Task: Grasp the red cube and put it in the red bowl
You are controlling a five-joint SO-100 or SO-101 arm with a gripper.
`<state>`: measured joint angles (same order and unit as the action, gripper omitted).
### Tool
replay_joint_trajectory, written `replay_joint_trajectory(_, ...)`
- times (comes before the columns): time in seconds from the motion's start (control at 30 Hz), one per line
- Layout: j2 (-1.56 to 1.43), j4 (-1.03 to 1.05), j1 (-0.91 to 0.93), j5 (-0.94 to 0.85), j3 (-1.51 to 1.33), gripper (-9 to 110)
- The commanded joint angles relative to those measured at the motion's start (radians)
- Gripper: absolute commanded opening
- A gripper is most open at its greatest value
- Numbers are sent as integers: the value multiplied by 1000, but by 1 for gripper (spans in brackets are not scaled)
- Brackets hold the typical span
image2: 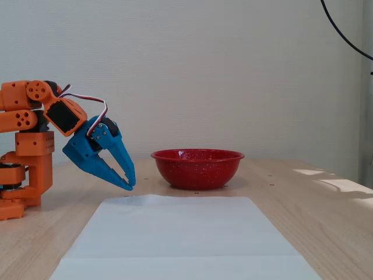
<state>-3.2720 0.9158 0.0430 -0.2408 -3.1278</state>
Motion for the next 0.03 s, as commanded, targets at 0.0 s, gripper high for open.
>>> replay_joint_trajectory(0.0, -20, 6, -25, -12, -14, 0)
